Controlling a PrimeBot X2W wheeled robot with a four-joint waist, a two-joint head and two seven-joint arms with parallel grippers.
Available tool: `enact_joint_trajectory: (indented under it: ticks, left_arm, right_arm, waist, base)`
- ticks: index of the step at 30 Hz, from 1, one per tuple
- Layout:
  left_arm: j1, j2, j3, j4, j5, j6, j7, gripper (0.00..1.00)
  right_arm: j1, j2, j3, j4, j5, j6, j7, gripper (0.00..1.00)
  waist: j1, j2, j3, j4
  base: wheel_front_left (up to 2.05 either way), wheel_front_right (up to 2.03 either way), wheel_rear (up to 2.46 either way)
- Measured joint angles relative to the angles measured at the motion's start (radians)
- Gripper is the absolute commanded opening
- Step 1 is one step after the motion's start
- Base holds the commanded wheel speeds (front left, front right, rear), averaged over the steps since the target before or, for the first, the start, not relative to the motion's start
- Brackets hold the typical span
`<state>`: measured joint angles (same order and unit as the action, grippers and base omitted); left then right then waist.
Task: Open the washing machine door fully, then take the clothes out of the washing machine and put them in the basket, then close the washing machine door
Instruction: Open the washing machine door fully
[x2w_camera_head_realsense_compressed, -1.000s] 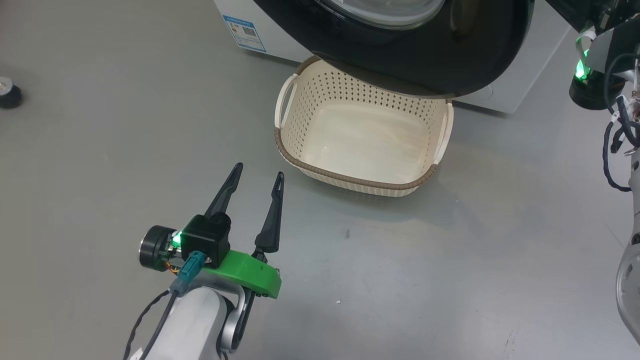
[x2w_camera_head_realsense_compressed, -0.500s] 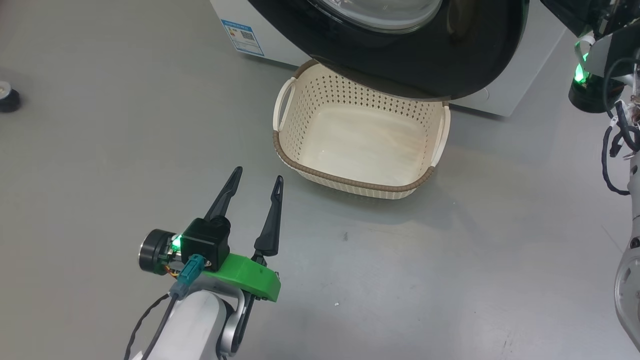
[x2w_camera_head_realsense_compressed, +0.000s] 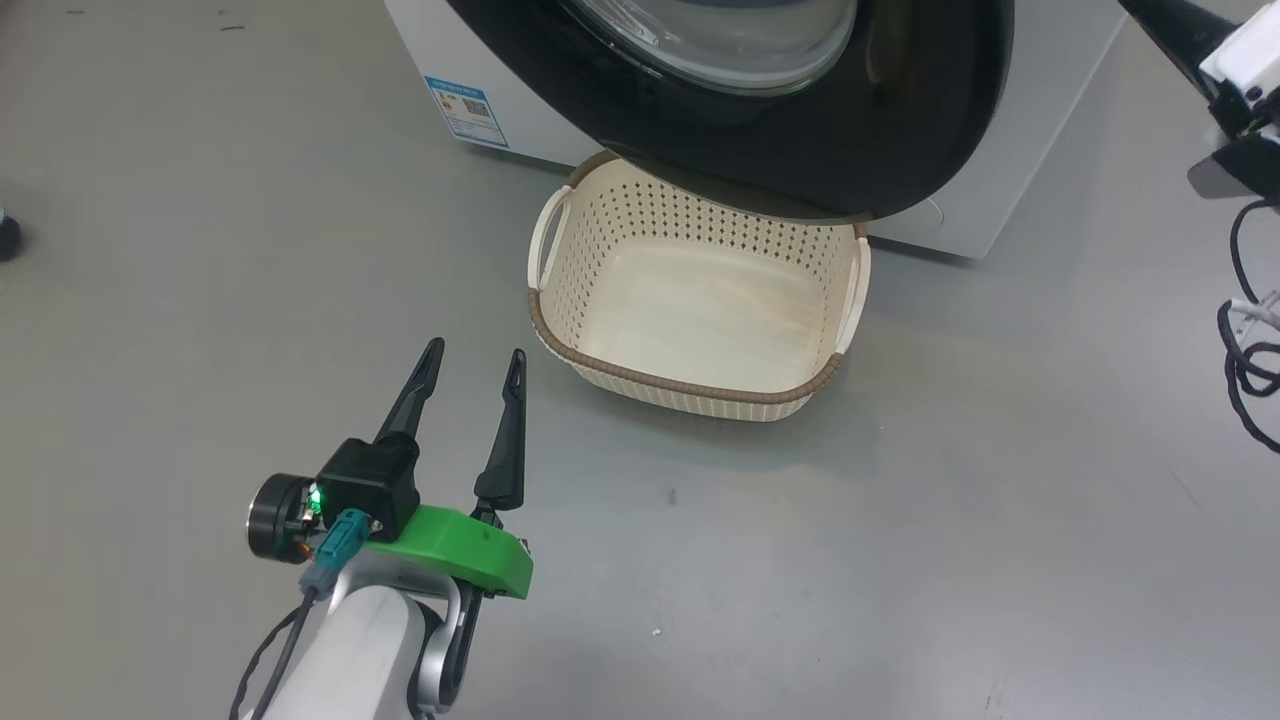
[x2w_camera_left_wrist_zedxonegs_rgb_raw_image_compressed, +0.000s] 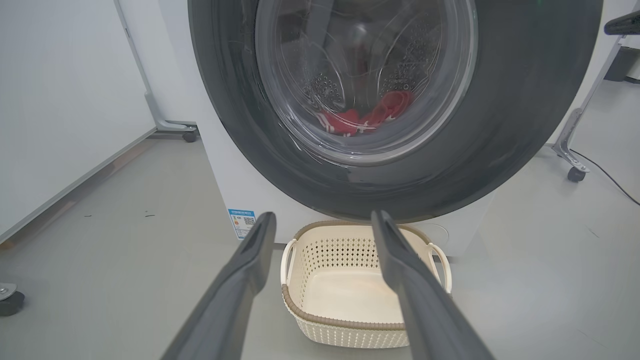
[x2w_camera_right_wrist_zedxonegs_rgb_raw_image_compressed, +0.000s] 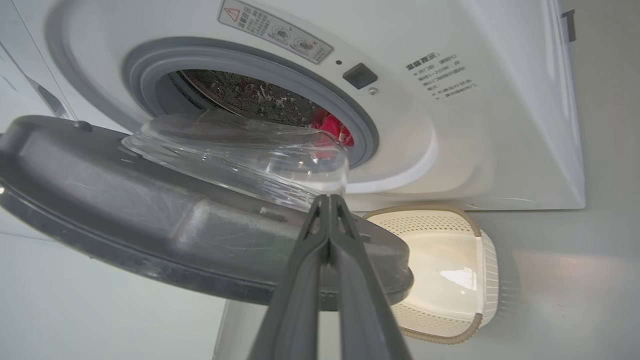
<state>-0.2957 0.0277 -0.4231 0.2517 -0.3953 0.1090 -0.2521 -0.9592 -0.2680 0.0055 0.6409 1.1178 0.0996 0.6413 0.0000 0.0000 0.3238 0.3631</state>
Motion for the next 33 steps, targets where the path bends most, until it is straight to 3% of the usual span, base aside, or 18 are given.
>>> enact_joint_trajectory:
  ticks: [2,5,12,20,33]
  left_arm:
    - [0.006,0.000,0.003,0.003,0.000,0.000,0.000,1.00]
    - [0.018,0.000,0.020,0.010,0.001,0.000,0.000,1.00]
    - [0.041,0.000,0.066,0.015,0.012,0.000,0.000,1.00]
    - [0.079,0.002,0.107,0.022,0.027,0.000,0.000,1.00]
    - [0.106,0.002,0.139,0.021,0.054,-0.018,0.000,1.00]
  right_arm:
    - [0.031,-0.021,0.044,-0.027,-0.058,0.033,-0.029,0.00]
    - [0.090,-0.050,0.105,-0.062,-0.145,0.033,-0.077,0.00]
    - [0.216,-0.029,0.150,-0.151,-0.198,0.031,-0.230,0.00]
    - [0.369,-0.034,0.286,-0.335,-0.326,0.030,-0.465,0.00]
    - [0.631,-0.049,0.271,-0.368,-0.455,0.030,-0.769,0.00]
  waist:
    - [0.0000,0.0000,-0.011,-0.007]
    - [0.0000,0.0000,-0.029,-0.020]
    - [0.0000,0.0000,-0.073,-0.064]
    - [0.0000,0.0000,-0.125,-0.131]
    - [0.0000,0.0000,-0.174,-0.203]
  base:
    - [0.00,0.00,0.00]
    - [0.00,0.00,0.00]
    - [0.00,0.00,0.00]
    - [0.00,0.00,0.00]
    - [0.00,0.00,0.00]
